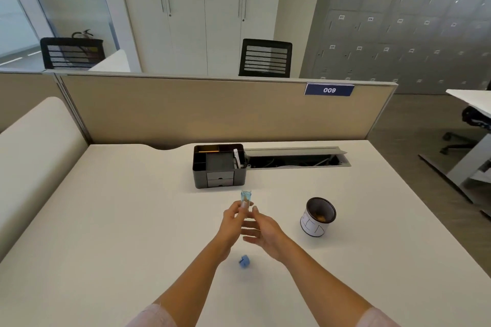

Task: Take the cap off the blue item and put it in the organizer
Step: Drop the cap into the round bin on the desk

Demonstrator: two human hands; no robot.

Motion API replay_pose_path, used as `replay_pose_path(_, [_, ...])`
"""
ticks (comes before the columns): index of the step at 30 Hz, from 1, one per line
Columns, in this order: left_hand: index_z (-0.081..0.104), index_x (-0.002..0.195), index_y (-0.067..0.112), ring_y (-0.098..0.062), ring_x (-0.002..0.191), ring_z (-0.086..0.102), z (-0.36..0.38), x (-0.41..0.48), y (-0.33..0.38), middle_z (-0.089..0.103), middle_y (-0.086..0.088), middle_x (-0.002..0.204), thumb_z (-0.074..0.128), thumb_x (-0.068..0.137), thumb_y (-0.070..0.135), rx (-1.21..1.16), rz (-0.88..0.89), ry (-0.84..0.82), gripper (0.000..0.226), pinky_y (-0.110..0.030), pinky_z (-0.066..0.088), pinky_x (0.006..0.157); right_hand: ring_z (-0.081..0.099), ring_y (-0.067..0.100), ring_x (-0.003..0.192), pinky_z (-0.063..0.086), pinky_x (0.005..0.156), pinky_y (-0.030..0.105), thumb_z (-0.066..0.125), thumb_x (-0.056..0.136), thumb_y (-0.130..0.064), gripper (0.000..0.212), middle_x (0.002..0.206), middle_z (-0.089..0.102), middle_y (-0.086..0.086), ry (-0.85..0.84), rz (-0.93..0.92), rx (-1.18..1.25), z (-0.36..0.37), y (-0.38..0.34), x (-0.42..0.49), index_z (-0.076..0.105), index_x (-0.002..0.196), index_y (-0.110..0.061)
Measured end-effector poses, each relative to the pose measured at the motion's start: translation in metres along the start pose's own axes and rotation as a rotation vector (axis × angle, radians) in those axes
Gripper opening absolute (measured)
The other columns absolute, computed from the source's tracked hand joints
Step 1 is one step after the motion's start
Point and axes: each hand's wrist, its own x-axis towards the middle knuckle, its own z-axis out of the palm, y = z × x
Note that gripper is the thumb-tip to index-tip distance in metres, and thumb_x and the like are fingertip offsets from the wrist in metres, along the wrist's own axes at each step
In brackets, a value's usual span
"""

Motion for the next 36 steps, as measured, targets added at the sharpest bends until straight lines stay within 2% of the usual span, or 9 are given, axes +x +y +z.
replay_pose_path(3, [0.058,0.119,0.036,-0.01,0.107,0.057,0.013,0.005,0.012,0.054,-0.001,0.125,0.035,0.097,0.054,-0.017,0.032,-0.044,0.037,-0.022,0.043,0.082,0.067,0.026,0.112,0.056,0.091,0.037,0.044,0.1,-0.042,0.037,0.122,0.069,0.012,-0.069,-0.021,0.267,-0.006,-0.01,-0.007,0.066,0.121,-0.021])
replay_pose_path(5, [0.059,0.119,0.038,-0.012,0.112,0.057,0.022,0.01,0.018,0.058,0.0,0.124,0.034,0.097,0.053,-0.001,0.078,-0.082,0.037,-0.016,0.043,0.077,0.066,0.025,0.114,0.057,0.088,0.034,0.047,0.099,-0.039,0.033,0.123,0.069,0.013,-0.073,-0.045,0.38,-0.015,-0.015,-0.009,0.066,0.12,-0.021])
replay_pose_path(7, [0.053,0.13,0.039,-0.017,0.125,0.05,0.032,0.016,0.019,0.047,-0.001,0.139,0.034,0.097,0.053,0.046,0.125,-0.124,0.04,-0.022,0.042,0.092,0.067,0.021,0.113,0.058,0.086,0.03,0.048,0.099,-0.036,0.031,0.12,0.071,0.012,-0.042,-0.084,0.413,-0.028,-0.02,-0.011,0.067,0.118,-0.021])
replay_pose_path(10, [0.031,0.147,0.034,-0.021,0.141,0.029,0.046,0.025,0.016,0.023,0.0,0.156,0.035,0.097,0.053,0.254,0.176,-0.168,0.053,-0.041,0.03,0.113,0.07,0.015,0.099,0.057,0.08,0.025,0.053,0.098,-0.03,0.03,0.106,0.073,0.009,0.106,-0.138,0.424,-0.056,-0.028,-0.011,0.066,0.12,-0.014])
replay_pose_path(14, [0.021,0.151,0.032,-0.021,0.148,0.018,0.059,0.034,0.009,0.017,0.003,0.162,0.031,0.096,0.058,0.631,0.28,-0.212,0.061,-0.048,0.021,0.119,0.062,0.013,0.075,0.056,0.08,0.025,0.061,0.094,-0.016,0.028,0.083,0.064,0.008,0.379,-0.171,0.431,-0.101,-0.036,-0.011,0.063,0.117,0.001])
replay_pose_path(19, [0.008,0.153,0.03,-0.02,0.151,0.003,0.076,0.048,0.0,0.005,0.006,0.164,0.027,0.096,0.061,1.011,0.377,-0.332,0.068,-0.053,0.009,0.119,0.067,0.021,0.075,0.055,0.09,0.035,0.076,0.082,-0.008,0.02,0.099,0.069,0.017,0.744,-0.174,0.253,-0.154,-0.031,-0.012,0.069,0.099,-0.001])
replay_pose_path(23, [0.003,0.154,0.026,-0.02,0.151,-0.005,0.095,0.055,-0.003,-0.002,0.006,0.164,0.029,0.097,0.057,1.135,0.383,-0.44,0.069,-0.054,0.002,0.119,0.069,0.032,0.093,0.056,0.088,0.039,0.077,0.076,-0.014,0.02,0.1,0.073,0.016,0.959,-0.138,-0.047,-0.182,-0.023,-0.016,0.072,0.094,-0.01])
replay_pose_path(27, [0.0,0.154,0.024,-0.02,0.15,-0.008,0.116,0.055,-0.004,-0.005,0.005,0.164,0.033,0.098,0.053,1.224,0.38,-0.499,0.071,-0.056,0.001,0.12,0.064,0.026,0.084,0.05,0.074,0.031,0.073,0.08,-0.012,0.022,0.099,0.075,0.017,0.952,-0.205,-0.357,-0.189,-0.02,-0.023,0.071,0.101,-0.006])
replay_pose_path(36, [-0.004,0.154,0.02,-0.02,0.15,-0.011,0.141,0.059,0.004,-0.009,0.003,0.164,0.039,0.098,0.047,1.418,0.427,-0.558,0.075,-0.056,0.0,0.12,0.068,0.029,0.09,0.058,0.081,0.036,0.068,0.083,0.001,0.025,0.102,0.071,0.015,0.823,-0.285,-0.738,-0.192,-0.03,-0.024,0.072,0.106,-0.009])
